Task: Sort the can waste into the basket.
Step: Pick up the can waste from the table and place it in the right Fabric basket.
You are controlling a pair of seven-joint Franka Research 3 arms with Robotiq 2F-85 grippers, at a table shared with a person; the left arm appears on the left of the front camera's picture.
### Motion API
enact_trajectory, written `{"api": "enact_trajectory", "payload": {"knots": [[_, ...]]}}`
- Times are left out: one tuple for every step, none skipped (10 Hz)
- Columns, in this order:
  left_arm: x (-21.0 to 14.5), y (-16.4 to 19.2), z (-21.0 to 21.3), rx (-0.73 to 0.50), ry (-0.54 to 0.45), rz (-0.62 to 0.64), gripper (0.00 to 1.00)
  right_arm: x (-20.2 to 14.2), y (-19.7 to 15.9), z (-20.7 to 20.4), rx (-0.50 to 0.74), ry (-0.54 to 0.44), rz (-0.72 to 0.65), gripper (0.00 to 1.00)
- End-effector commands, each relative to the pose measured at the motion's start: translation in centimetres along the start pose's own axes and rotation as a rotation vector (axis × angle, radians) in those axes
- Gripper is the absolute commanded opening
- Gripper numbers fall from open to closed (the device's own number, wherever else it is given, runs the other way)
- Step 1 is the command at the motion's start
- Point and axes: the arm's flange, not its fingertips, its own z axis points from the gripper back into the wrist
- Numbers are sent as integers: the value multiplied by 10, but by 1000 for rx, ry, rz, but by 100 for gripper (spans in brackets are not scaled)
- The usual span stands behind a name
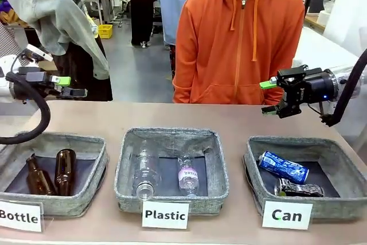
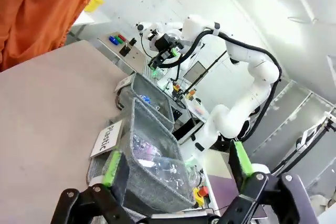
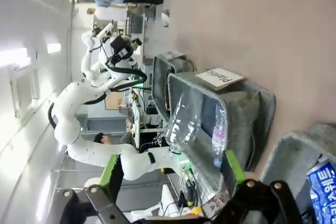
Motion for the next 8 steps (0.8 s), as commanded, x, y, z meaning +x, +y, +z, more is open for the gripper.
{"api": "enact_trajectory", "payload": {"knots": [[23, -23, -16, 31, 31, -42, 100, -12, 16, -4, 49, 67, 22, 100], [23, -23, -16, 31, 31, -42, 100, -12, 16, -4, 49, 67, 22, 100], [23, -23, -16, 31, 31, -42, 100, -12, 16, -4, 49, 67, 22, 100], [23, -23, -16, 31, 31, -42, 100, -12, 16, -4, 49, 67, 22, 100], [23, -23, -16, 31, 31, -42, 100, -12, 16, -4, 49, 67, 22, 100], [23, -23, -16, 31, 31, -42, 100, -12, 16, -4, 49, 67, 22, 100], [23, -23, -16, 31, 31, -42, 100, -12, 16, -4, 49, 67, 22, 100], [23, -23, -16, 31, 31, -42, 100, -12, 16, -4, 49, 67, 22, 100]]}}
